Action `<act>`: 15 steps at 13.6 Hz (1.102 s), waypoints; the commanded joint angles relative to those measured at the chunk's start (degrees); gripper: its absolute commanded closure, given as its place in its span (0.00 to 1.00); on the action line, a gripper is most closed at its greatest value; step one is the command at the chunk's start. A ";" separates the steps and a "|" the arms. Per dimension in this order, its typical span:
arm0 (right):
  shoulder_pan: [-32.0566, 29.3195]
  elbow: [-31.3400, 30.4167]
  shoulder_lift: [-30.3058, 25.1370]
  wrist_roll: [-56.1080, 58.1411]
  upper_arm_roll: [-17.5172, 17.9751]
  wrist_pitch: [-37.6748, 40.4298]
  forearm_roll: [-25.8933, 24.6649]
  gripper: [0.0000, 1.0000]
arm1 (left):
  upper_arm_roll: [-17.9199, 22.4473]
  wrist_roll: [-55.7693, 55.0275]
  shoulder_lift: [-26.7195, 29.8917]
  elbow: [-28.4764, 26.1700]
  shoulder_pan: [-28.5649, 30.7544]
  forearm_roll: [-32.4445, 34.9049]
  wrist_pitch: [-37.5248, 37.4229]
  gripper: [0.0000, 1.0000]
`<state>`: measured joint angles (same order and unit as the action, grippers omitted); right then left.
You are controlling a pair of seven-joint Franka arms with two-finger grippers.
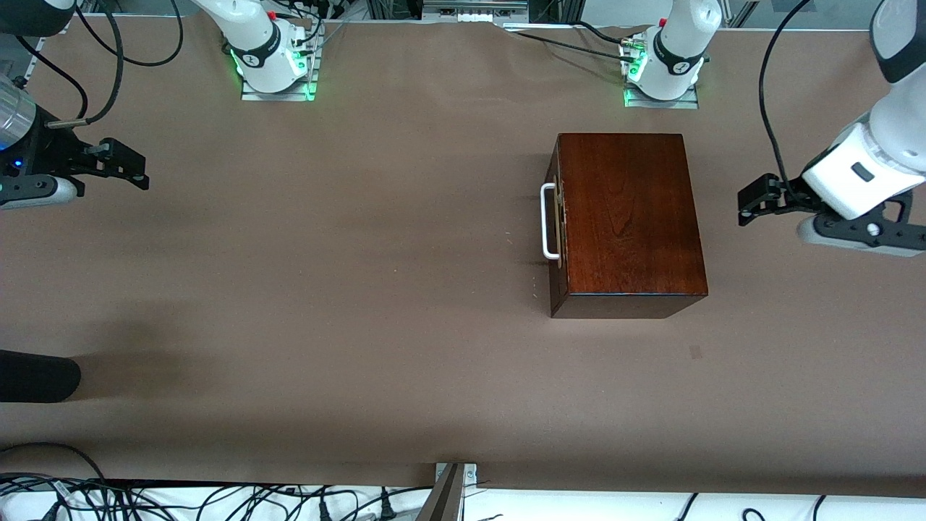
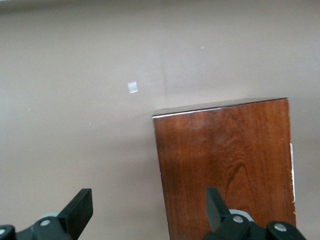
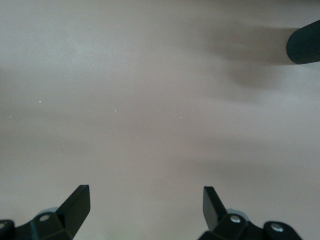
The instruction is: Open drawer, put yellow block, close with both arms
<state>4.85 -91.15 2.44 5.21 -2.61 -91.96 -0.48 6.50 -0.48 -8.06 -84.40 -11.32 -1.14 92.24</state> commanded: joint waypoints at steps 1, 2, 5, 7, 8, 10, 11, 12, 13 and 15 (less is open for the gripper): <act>0.07 0.36 -0.16 -0.20 -0.11 0.46 0.92 0.00 | -4.55 -4.61 7.97 -11.57 4.53 -0.10 4.97 0.00; 0.07 0.36 -0.16 -0.20 -0.11 0.47 1.01 0.00 | -6.31 -4.44 7.71 -11.58 5.69 0.69 5.14 0.00; 0.07 0.36 -0.16 -0.20 -0.20 0.64 1.01 0.00 | -8.00 -4.26 7.18 -11.15 5.87 3.60 2.87 0.00; 0.07 0.36 -0.16 -0.20 -0.20 0.64 1.01 0.00 | -7.30 -0.08 5.52 -9.92 7.01 2.99 3.04 0.00; 0.07 0.36 -0.16 -0.20 -0.20 0.64 1.01 0.00 | -7.30 0.65 5.33 -9.73 7.28 2.81 3.04 0.00; 0.07 0.36 -0.16 -0.20 -0.20 0.73 1.01 0.00 | -7.47 0.49 5.33 -9.65 7.19 2.81 3.04 0.00; 0.07 0.36 -0.16 -0.28 -0.20 0.73 1.01 0.00 | -7.56 0.22 5.33 -9.65 7.19 2.81 2.86 0.00; 0.07 0.36 -0.16 -0.29 -0.20 0.73 1.01 0.00 | -7.56 -0.56 5.33 -9.65 7.19 2.81 2.69 0.00; 0.07 0.36 -0.16 -0.29 -0.20 0.73 1.01 0.00 | -7.56 -0.66 5.33 -9.73 7.28 2.81 2.25 0.00; 0.07 0.36 -0.16 -0.29 -0.20 0.73 1.01 0.00 | -7.47 -0.74 5.07 -9.21 7.19 2.81 1.45 0.00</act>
